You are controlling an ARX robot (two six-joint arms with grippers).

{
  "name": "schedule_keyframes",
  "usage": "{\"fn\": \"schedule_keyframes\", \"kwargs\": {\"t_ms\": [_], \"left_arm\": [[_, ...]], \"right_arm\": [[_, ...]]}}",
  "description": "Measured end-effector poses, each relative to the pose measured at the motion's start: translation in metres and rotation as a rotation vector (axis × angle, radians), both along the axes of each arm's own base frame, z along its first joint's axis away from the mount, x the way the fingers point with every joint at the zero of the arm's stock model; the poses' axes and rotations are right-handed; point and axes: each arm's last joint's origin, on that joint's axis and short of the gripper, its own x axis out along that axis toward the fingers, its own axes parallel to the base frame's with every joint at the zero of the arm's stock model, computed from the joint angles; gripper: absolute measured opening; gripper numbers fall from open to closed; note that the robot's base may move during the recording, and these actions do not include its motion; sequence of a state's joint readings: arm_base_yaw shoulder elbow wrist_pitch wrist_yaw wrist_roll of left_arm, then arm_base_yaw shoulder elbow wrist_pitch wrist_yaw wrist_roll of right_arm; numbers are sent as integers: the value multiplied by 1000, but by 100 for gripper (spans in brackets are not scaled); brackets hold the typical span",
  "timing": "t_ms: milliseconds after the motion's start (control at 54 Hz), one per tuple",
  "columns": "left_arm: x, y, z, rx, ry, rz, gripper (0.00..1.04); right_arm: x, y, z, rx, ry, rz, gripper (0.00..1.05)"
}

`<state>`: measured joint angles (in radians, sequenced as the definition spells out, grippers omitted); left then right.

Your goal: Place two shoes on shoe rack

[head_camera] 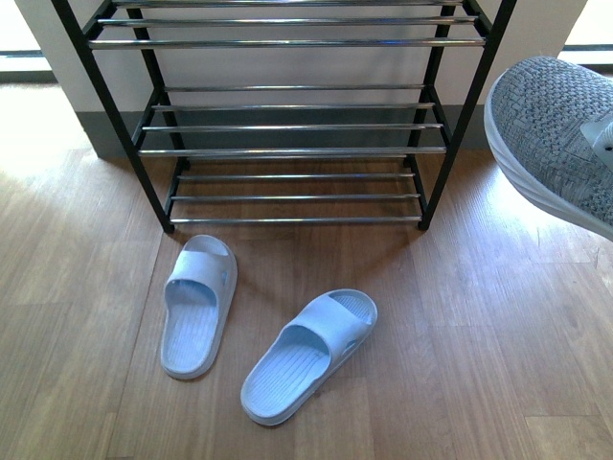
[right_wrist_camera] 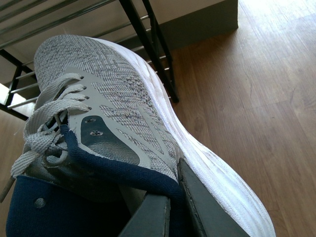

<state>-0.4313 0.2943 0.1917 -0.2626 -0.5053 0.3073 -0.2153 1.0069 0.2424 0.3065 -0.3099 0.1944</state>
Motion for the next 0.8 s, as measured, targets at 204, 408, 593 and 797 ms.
{"fn": "schedule_keyframes", "kwargs": {"t_ms": [204, 408, 593, 797], "left_arm": [[0, 0, 0, 0, 0, 0, 2], [0, 0, 0, 0, 0, 0, 2], [0, 0, 0, 0, 2, -1, 2], [0, 0, 0, 1, 1, 0, 2]], "right_arm": [[0, 0, 0, 0, 0, 0, 1], [0, 0, 0, 0, 0, 0, 1], [0, 0, -1, -1, 2, -2, 1], [0, 0, -1, -1, 2, -2, 1]]}}
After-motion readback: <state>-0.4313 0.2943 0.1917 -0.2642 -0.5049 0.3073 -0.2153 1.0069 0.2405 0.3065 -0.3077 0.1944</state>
